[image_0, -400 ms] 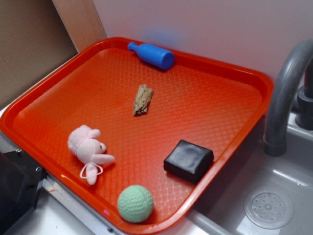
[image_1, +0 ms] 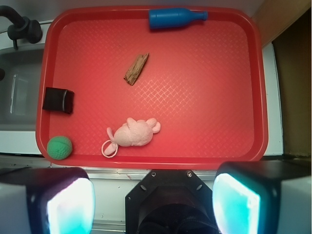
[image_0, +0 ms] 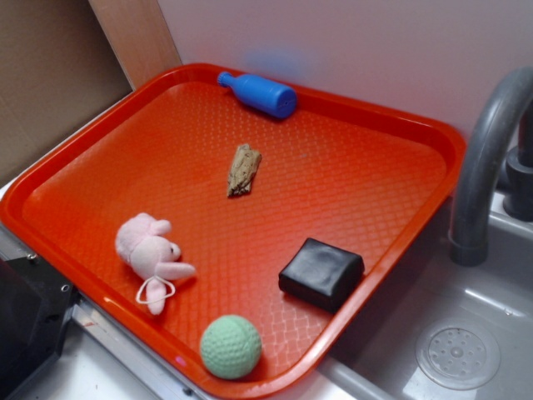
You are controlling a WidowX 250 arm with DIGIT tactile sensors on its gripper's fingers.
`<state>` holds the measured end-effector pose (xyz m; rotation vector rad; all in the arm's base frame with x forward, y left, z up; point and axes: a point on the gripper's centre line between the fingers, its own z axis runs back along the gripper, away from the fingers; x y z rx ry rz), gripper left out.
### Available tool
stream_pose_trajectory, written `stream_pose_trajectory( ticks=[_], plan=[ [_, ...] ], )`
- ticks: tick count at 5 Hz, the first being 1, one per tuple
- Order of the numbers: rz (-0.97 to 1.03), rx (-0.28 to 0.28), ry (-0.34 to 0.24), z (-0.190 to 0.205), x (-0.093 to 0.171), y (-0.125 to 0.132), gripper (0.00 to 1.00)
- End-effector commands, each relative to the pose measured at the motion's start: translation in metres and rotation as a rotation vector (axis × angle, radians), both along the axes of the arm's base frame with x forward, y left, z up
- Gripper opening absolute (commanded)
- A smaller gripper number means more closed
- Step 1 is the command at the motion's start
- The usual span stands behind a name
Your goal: Grab the green ball.
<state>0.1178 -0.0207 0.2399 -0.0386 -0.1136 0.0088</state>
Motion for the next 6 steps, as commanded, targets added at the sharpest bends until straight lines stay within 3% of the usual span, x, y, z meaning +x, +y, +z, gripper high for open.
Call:
stream_pose_trajectory(
  ticks=[1, 2, 4, 5, 6],
  plan=[
    [-0.499, -0.183, -0.024, -0.083, 0.010, -0.102, 1.00],
    [-0.658, -0.204, -0.052, -0.114, -0.004, -0.125, 1.00],
    [-0.830, -0.146, 0.043, -0.167, -0.002, -0.159, 1.00],
    [-0.908, -0.218, 0.079, -0.179, 0.008, -0.174, 1.00],
    [-0.867, -0.253, 0.053, -0.183, 0.015, -0.183, 1.00]
  ],
)
